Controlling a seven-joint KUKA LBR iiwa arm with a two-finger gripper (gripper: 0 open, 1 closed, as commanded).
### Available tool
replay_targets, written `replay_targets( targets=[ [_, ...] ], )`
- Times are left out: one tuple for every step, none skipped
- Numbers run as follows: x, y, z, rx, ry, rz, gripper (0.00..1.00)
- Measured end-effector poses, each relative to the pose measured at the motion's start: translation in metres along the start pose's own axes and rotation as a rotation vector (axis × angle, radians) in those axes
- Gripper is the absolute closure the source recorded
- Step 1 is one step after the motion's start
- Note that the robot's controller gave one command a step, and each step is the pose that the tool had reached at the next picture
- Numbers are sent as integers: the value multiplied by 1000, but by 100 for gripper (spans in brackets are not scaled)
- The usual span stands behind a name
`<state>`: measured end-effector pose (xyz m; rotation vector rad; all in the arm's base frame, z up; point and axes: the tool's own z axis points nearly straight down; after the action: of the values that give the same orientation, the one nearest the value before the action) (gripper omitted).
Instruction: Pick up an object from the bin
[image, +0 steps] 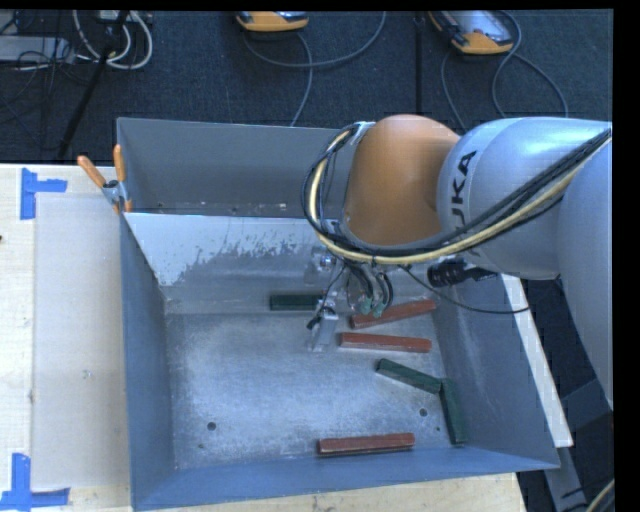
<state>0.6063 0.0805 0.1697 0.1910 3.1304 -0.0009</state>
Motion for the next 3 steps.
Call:
replay_targets(
  targets=[
    [-14, -78, 101, 0, 1, -84, 0],
    [-2, -174, 100, 2, 7, -118, 0],
    [6, -158, 49, -1, 3, -315, 0]
  ],
)
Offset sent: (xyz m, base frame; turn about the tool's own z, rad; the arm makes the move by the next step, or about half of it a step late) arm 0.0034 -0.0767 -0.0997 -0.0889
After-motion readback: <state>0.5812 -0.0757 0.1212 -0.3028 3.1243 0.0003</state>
